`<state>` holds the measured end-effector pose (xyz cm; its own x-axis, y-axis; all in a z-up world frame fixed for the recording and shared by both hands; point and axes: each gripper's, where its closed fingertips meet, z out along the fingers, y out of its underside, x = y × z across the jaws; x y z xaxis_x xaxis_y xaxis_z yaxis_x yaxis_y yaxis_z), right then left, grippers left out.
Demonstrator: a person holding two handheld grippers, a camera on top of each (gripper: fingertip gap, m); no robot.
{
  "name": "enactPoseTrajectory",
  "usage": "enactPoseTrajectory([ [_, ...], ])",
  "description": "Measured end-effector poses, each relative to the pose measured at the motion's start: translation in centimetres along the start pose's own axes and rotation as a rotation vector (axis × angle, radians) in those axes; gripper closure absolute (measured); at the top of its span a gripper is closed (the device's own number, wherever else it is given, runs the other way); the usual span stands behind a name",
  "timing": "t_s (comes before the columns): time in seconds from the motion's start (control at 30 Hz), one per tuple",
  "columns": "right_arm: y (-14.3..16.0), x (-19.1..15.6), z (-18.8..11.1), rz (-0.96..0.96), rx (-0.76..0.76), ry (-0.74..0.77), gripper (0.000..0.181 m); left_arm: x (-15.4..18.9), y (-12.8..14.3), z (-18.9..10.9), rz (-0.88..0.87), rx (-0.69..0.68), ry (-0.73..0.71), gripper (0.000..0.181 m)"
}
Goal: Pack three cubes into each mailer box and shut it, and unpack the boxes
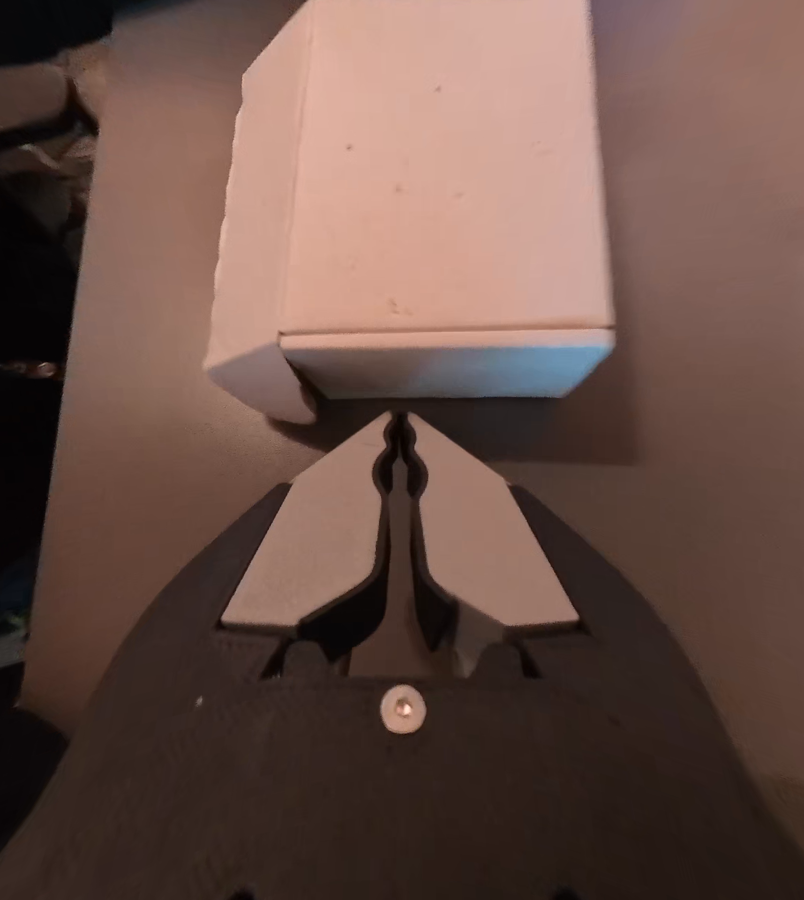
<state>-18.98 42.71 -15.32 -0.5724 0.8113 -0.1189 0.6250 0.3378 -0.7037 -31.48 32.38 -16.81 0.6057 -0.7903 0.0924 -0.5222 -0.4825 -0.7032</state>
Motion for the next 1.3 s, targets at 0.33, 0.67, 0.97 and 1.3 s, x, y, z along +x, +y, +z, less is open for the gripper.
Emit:
enactPoseTrajectory([
  [0.33,-0.5,-3.5,0.5,-0.018,-0.003,-0.223,0.181,5.1,-2.3,-1.5,0.167,0.135,0.244,0.181],
  [0.67,-5.0,-3.7,-4.0,-0.043,0.337,-0.234,0.181,4.6,-6.4,-5.4,0.150,0.443,0.219,0.181],
  [0.97,-5.1,-3.2,-4.1,-0.013,0.355,-0.233,0.181,4.5,-6.4,-5.3,0.128,0.452,0.225,0.181],
  [1.3,-6.0,-4.2,-7.6,-0.045,0.490,-0.279,0.181,3.8,-6.0,-6.5,0.106,0.514,0.195,0.177],
])
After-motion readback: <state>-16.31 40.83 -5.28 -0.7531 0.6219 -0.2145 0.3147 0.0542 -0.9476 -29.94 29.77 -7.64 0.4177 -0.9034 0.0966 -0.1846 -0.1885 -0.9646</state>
